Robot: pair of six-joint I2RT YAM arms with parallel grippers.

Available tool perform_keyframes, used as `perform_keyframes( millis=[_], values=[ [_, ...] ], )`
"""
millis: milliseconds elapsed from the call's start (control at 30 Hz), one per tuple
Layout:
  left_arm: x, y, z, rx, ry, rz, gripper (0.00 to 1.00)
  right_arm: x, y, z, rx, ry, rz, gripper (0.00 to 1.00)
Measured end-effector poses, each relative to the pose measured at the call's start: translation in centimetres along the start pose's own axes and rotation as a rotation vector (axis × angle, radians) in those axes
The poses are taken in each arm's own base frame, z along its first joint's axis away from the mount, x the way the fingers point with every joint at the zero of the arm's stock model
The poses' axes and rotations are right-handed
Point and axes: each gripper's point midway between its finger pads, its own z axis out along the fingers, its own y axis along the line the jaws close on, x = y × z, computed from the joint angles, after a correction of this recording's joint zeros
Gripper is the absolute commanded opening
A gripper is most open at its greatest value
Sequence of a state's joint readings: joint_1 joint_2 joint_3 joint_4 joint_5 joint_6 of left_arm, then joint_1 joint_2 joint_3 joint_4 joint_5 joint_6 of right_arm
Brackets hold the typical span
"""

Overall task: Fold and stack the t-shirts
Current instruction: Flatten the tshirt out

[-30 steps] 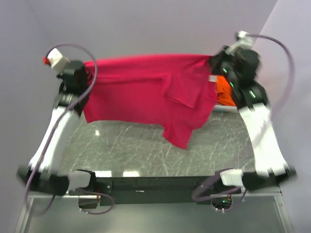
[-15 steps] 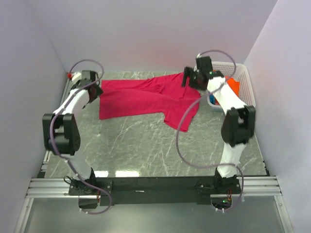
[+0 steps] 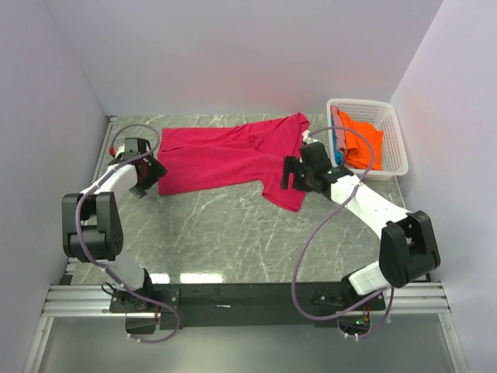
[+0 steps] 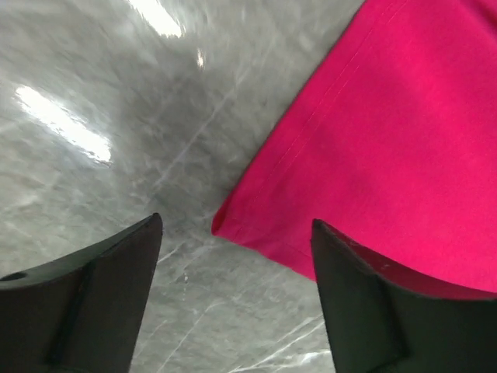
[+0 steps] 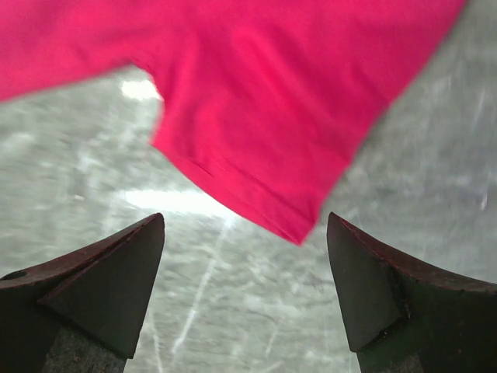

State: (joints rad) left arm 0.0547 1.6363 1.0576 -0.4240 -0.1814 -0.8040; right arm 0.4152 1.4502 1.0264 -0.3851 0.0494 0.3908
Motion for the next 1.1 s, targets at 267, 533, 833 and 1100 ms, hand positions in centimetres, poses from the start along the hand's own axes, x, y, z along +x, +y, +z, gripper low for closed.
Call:
perform_keyframes(
  millis=[267,533,833,1100],
  values=[
    [3.8,0.0,2.6,-0.003,0.121,0.009,0.52,2.0,-1.5,1.3,0.067,0.037,0.053,0.89],
    [5.3,-1.1,2.8,-0.008,0.126,0.03,0.11,2.4,-2.3,1.9,0.12,0.042,0.078,0.88],
    [5.0,-1.3,2.9,-0.025,0.119,0.008,0.01,3.0,-2.3,1.9,0.123,0.056,0.073,0.87],
    [5.1,-0.3,2.2,-0.036,0.091,0.015,0.01,5.2,-0.4,1.4,0.097,0.103,0.009,0.86]
  ],
)
